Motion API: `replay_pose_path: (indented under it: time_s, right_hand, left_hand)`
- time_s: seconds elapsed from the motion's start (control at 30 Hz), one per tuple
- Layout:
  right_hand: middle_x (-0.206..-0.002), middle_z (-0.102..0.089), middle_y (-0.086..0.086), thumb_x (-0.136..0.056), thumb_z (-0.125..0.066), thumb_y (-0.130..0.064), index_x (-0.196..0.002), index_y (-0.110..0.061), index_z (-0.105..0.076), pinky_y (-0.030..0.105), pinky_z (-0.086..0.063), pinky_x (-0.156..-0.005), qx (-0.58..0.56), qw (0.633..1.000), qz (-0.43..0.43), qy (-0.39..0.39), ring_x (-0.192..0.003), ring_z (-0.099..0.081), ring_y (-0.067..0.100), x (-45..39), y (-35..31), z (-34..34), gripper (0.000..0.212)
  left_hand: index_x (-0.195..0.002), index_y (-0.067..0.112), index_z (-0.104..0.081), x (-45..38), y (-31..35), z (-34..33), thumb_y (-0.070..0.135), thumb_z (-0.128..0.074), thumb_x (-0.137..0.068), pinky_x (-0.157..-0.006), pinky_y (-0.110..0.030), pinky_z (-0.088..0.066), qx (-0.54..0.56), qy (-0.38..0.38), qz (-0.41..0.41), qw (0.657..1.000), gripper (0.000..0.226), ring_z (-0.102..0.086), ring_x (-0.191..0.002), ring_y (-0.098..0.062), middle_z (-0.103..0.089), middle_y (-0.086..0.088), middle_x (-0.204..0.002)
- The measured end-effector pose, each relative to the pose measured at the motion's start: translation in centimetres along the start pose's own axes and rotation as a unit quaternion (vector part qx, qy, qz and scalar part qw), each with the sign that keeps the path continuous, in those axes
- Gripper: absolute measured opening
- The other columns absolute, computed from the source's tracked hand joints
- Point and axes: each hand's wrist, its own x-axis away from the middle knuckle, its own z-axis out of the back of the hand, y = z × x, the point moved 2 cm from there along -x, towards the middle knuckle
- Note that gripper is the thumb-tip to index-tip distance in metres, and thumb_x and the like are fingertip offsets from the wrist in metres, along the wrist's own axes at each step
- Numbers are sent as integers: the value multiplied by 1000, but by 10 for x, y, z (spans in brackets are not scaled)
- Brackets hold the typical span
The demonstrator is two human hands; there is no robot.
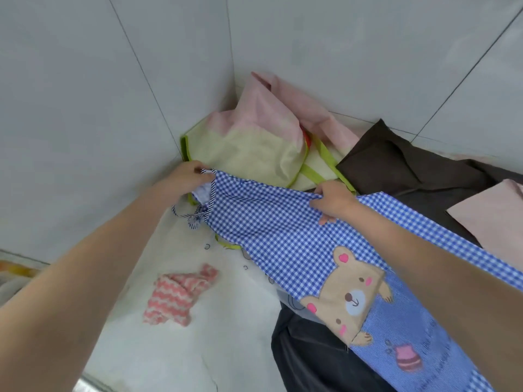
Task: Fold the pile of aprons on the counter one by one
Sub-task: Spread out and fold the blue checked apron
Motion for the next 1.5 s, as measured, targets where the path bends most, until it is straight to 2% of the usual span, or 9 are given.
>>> replay_pose_path:
  time_s: [0.13,0.23,0.37,0.63,0.77,0.93,1.1,1.3,1.5]
  right_hand:
    - [-89,-58,8,-94,-55,-19,-128,-6,-42,22,-53,-55,-68,994,69,-49,-49,-61,11,-5,-44,-27,38]
    - [-102,-58,11,-94,-54,-15,-129,-6,-41,32,-55,-72,-101,988,94,-64,-62,-64,22,-9,-70,-50,38]
    - [-76,-55,4,-96,-53,-14,-113,-5,-53,20,-53,-47,-175,979,102,-31,-37,-58,8,-13,-84,-62,19]
    - [-42,-49,2,-99,-49,-17,-63,-12,-48,20,-42,-40,-160,982,102,4,-57,-66,23,-14,-89,-55,36]
    - [-38,-50,0,-100,-44,-17,-60,-13,-41,14,-37,-35,-117,988,92,49,-34,-57,8,-23,-91,-54,41]
    - [-79,-67,19,-100,-42,-23,-68,-10,-46,23,-45,-53,-28,994,86,60,-65,-68,24,-26,-88,-62,35]
    - [-97,-60,15,-98,-46,-26,-89,-5,-57,26,-34,-68,31,993,104,38,-97,-58,29,-24,-79,-74,25]
    - [-81,-47,2,-98,-47,-20,-79,-8,-48,23,-29,-64,14,991,121,59,-85,-49,23,-26,-79,-75,23]
    - [-127,-38,14,-93,-52,-10,-125,-2,-45,26,-36,-89,48,975,211,55,-97,-48,23,-3,-63,-61,34]
  left_hand:
    - [-92,16,-54,16,-14,-7,14,-58,-91,-66,-26,-39,87,11,12,996,5,-52,-79,-18,-54,-4,-85]
    - [-111,8,-56,25,-29,-9,9,-54,-92,-77,-32,-44,69,72,-10,995,19,-55,-92,-23,-56,-10,-98]
    - [-93,11,-62,33,-38,-4,4,-56,-91,-75,-27,-45,214,142,1,966,10,-55,-97,-21,-61,-8,-103]
    - [-114,14,-64,41,-45,-25,45,-55,-90,-99,-35,-42,111,-58,44,991,40,-56,-103,-18,-62,-1,-113]
    - [-90,11,-57,45,-43,-33,34,-66,-85,-67,-22,-34,14,-97,16,995,25,-47,-74,-12,-50,-2,-83]
    - [-71,14,-50,47,-39,-21,13,-61,-89,-79,-31,-45,319,-40,-12,947,21,-58,-82,-16,-63,-2,-84]
    - [-107,9,-55,40,-52,-26,25,-52,-95,-88,-37,-46,-31,-57,16,998,20,-58,-101,-24,-62,-7,-108]
    - [-104,7,-58,34,-49,-25,22,-42,-99,-81,-32,-43,-69,-52,1,996,23,-59,-96,-26,-61,-10,-102]
    - [-122,5,-42,42,-31,-20,11,-43,-91,-83,-36,-39,-306,125,-47,942,32,-50,-107,-28,-50,-11,-122]
